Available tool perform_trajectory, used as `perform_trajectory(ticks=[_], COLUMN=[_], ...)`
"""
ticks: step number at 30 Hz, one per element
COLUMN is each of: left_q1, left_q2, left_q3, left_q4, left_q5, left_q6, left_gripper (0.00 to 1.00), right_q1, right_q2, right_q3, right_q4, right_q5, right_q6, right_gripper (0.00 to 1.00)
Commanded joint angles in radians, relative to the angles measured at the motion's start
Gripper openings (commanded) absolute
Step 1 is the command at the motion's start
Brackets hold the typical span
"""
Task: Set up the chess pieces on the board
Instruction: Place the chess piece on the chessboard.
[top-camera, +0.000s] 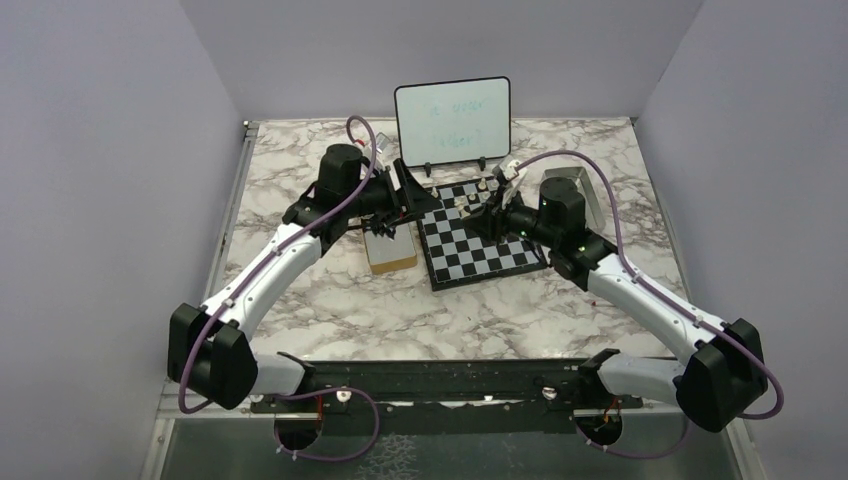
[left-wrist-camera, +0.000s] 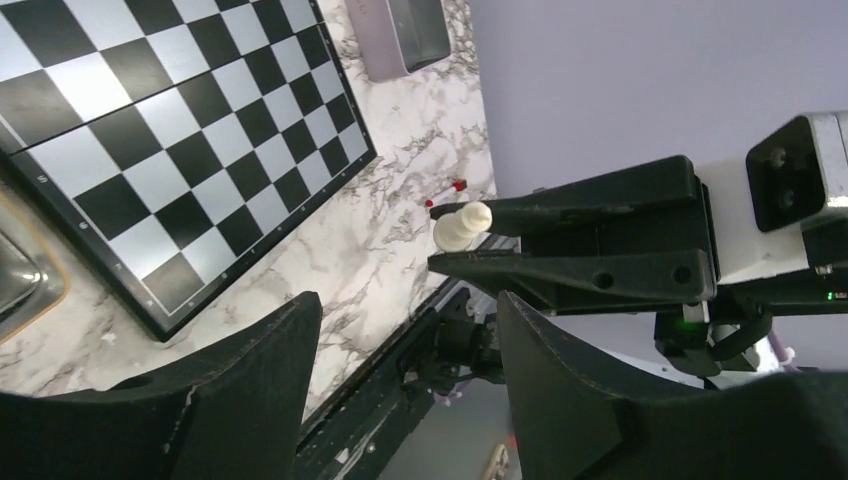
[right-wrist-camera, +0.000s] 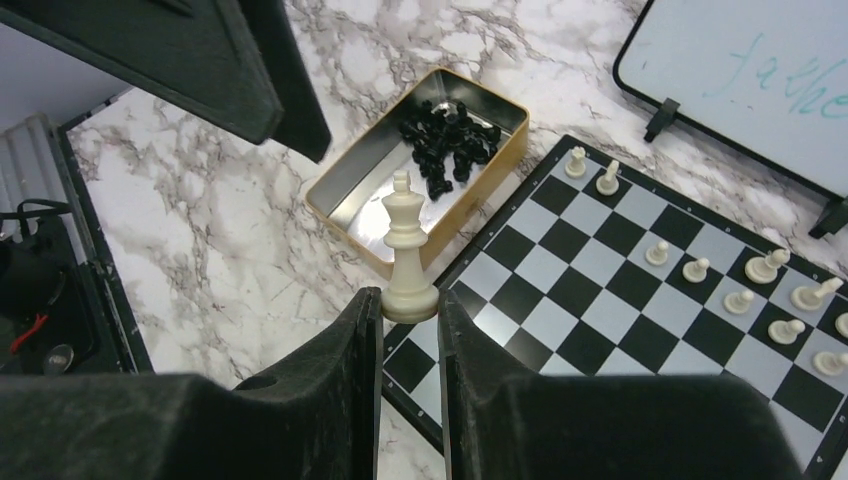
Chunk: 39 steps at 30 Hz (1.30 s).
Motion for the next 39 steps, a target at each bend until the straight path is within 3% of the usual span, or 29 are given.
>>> perform_trajectory(ticks=[1,13,31,34,39], left_q1=[-0.006,-0.031,-0.046,-0.052,-0.064], left_q2=[0.044,0.152,0.181,0.183,0.198], left_q3=[0.027,0.060,0.066,0.077,0.172], left_q4=[0.131,0.179,0.132,0.119,0.004], left_q5=[0.089,0.128,0.090,0.073,-0.064], left_q6=[-0.104,-0.113,-0.026,-0.012,0.111], left_gripper=[0.67,0.56,0.15,0.12,0.12], right_q1=[0.010,0.029,0.041,0.041,0.041], right_q2=[-0.004,0.066,0.084,0.093,0.080], right_q3=[-0.003,0.035,0.019,0.021,0.014], right_q4=[0.086,0.025,0.043,0.033,-0.006], right_q5=[-0.087,-0.116,-0.061,-0.027,0.044], right_q6=[-0.023,-0.080,-0.063,-0.041,0.047], right_gripper=[0.18,0.18,0.19,0.25,0.44])
